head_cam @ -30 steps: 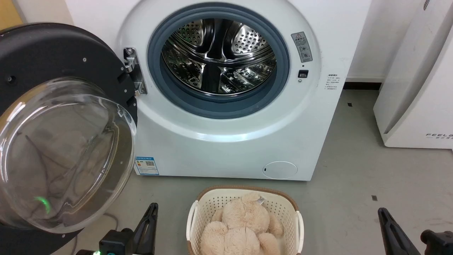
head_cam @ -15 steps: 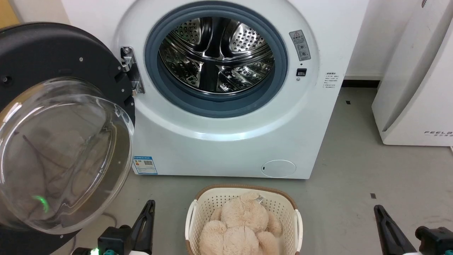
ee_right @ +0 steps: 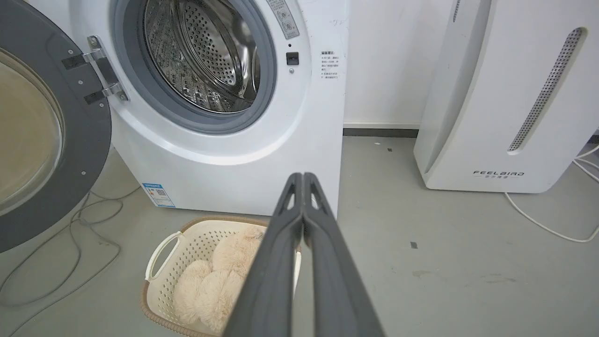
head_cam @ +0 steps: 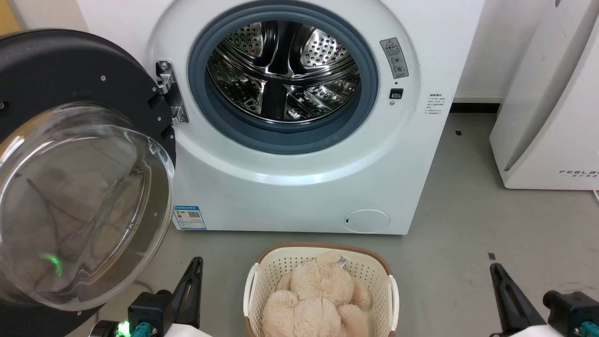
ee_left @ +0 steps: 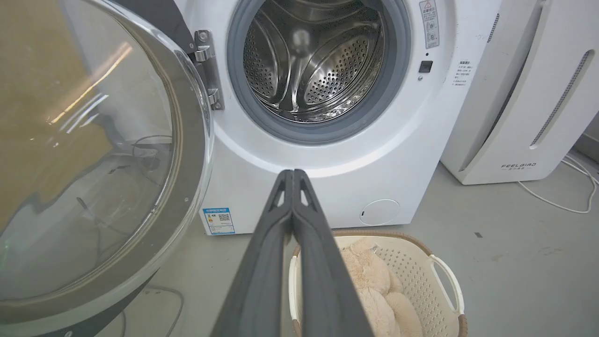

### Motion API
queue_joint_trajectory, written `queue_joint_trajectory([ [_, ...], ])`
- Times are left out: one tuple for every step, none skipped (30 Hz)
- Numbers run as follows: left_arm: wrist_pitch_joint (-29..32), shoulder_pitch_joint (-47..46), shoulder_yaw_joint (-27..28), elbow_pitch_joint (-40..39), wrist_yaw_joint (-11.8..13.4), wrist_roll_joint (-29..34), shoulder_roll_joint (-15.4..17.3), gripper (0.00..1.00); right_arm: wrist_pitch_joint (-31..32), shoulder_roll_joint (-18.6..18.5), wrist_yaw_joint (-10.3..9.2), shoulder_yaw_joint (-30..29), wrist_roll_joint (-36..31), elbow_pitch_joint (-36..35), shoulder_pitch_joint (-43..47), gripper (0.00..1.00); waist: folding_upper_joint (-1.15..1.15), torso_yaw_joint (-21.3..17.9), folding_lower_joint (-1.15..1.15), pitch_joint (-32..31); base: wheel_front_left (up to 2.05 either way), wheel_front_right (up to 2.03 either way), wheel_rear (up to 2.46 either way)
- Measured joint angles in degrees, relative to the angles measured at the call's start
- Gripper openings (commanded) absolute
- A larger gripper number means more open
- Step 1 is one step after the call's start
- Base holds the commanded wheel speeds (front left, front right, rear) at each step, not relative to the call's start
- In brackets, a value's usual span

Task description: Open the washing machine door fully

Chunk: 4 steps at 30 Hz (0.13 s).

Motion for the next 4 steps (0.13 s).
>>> queue_joint_trajectory([
  [0.2, -0.02, 0.12, 0.0, -0.04, 0.02, -0.13, 0.0, -0.01, 0.0, 0.0, 0.04, -0.11, 0.08, -0.3, 0.0, 0.0, -0.02, 0.0, 0.02, 0.0, 0.0, 0.0],
  [0.22, -0.03, 0.21, 0.0, -0.09, 0.11, -0.23, 0.0, -0.02, 0.0, 0.0, 0.09, -0.23, 0.09, -0.62, 0.0, 0.0, -0.05, 0.0, 0.04, 0.0, 0.0, 0.0],
  [0.36, -0.05, 0.32, 0.0, -0.29, 0.36, -0.31, 0.0, -0.03, 0.0, 0.0, 0.15, -0.37, 0.11, -0.81, 0.0, 0.0, -0.07, 0.0, 0.06, 0.0, 0.0, 0.0],
  [0.37, -0.06, 0.43, 0.0, -0.44, 0.53, -0.37, 0.0, -0.05, 0.0, 0.0, 0.2, -0.45, 0.19, -0.91, 0.0, 0.0, -0.09, 0.0, 0.08, 0.0, 0.0, 0.0],
])
